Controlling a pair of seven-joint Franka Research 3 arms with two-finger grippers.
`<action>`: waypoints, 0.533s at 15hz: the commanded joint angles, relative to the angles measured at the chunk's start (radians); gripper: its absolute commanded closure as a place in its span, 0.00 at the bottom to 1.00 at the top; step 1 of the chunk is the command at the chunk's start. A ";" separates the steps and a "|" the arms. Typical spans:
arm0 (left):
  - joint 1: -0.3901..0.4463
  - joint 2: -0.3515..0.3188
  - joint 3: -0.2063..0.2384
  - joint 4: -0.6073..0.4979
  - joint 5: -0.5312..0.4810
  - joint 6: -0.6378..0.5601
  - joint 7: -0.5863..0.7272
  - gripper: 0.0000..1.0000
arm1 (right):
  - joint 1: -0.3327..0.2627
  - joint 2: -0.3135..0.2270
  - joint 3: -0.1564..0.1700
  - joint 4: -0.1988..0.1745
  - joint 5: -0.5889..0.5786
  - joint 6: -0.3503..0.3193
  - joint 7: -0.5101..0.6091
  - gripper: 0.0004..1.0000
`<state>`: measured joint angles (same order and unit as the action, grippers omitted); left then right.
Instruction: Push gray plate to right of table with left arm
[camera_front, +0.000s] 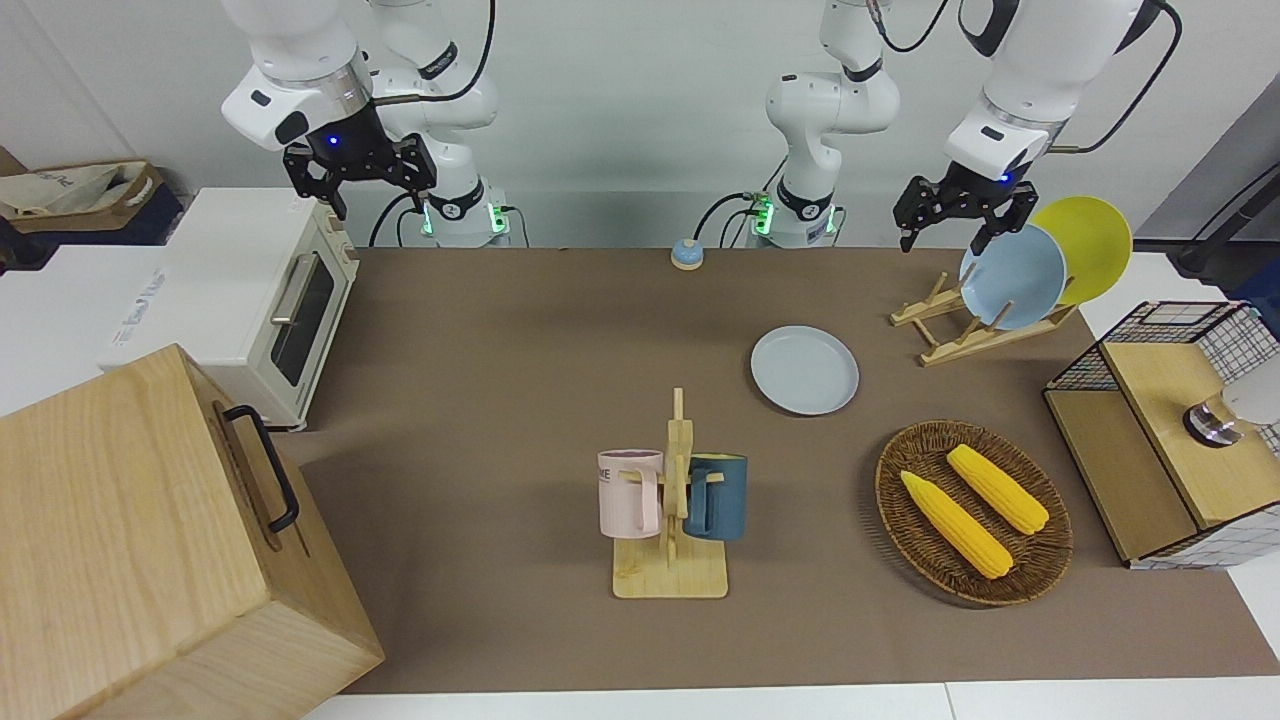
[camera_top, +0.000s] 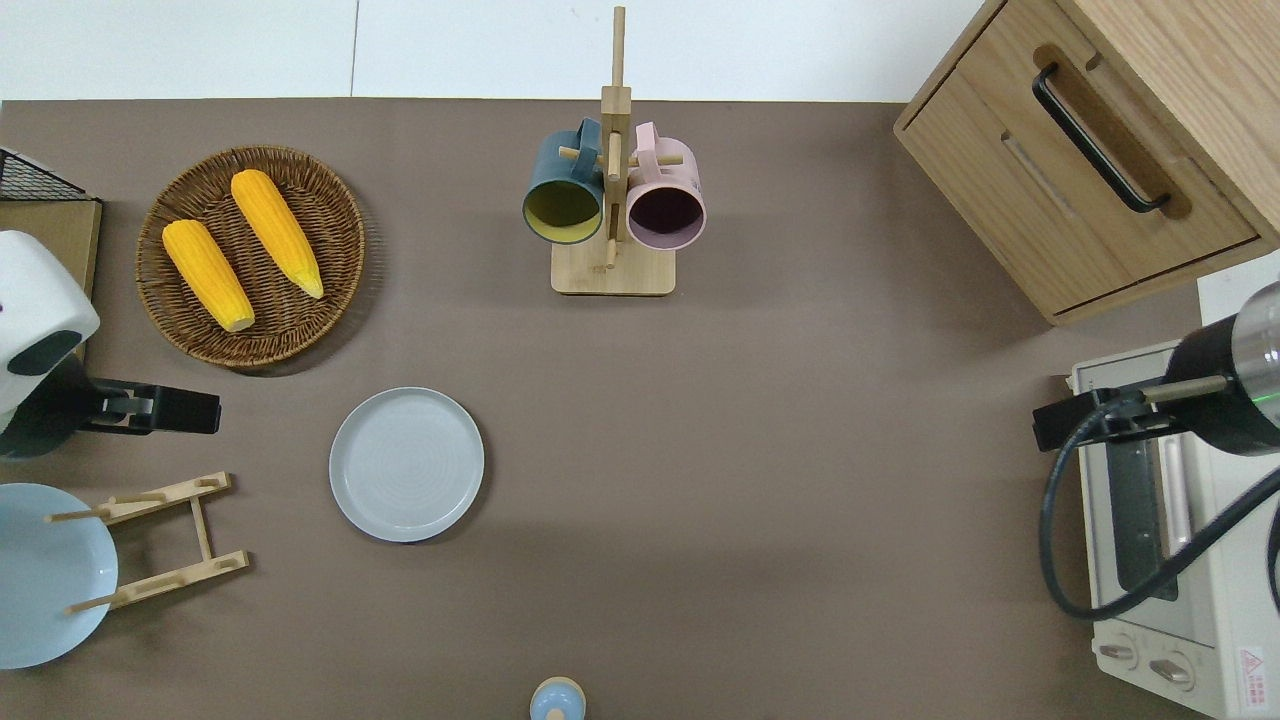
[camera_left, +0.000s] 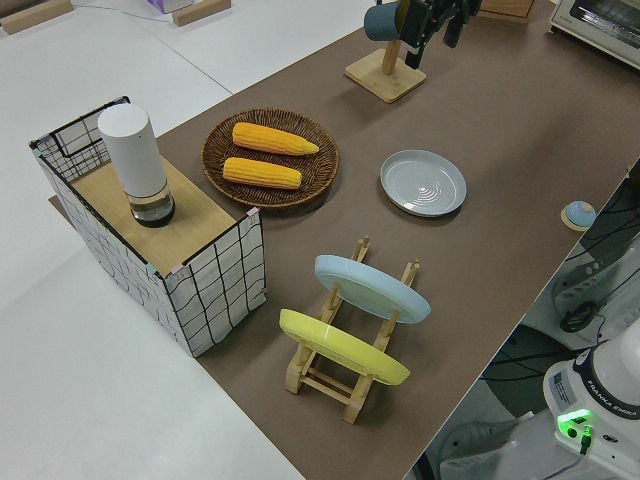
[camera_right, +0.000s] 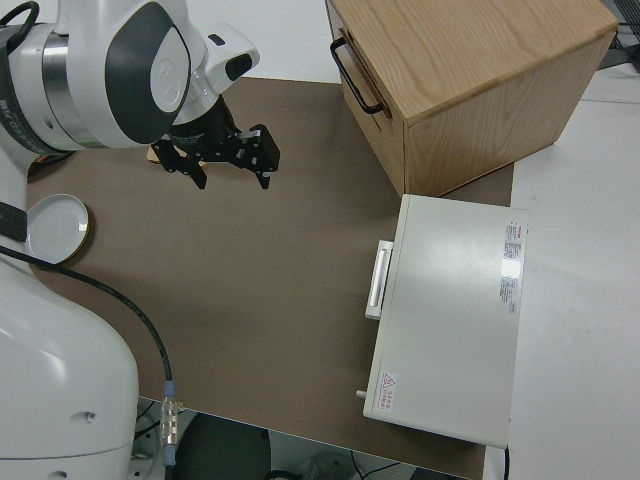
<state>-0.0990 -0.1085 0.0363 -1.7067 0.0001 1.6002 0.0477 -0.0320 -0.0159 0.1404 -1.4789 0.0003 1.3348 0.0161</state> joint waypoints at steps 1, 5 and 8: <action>-0.008 -0.005 -0.001 0.004 0.004 0.004 0.012 0.01 | -0.020 -0.002 0.016 0.009 0.004 -0.016 0.012 0.02; -0.008 -0.007 -0.001 0.004 -0.002 0.003 0.011 0.01 | -0.019 -0.002 0.016 0.009 0.004 -0.016 0.012 0.02; -0.007 -0.007 0.001 0.002 -0.002 0.001 0.008 0.01 | -0.020 -0.002 0.016 0.009 0.004 -0.016 0.013 0.02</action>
<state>-0.0993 -0.1085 0.0309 -1.7067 -0.0004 1.6002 0.0488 -0.0320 -0.0159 0.1404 -1.4789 0.0003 1.3348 0.0161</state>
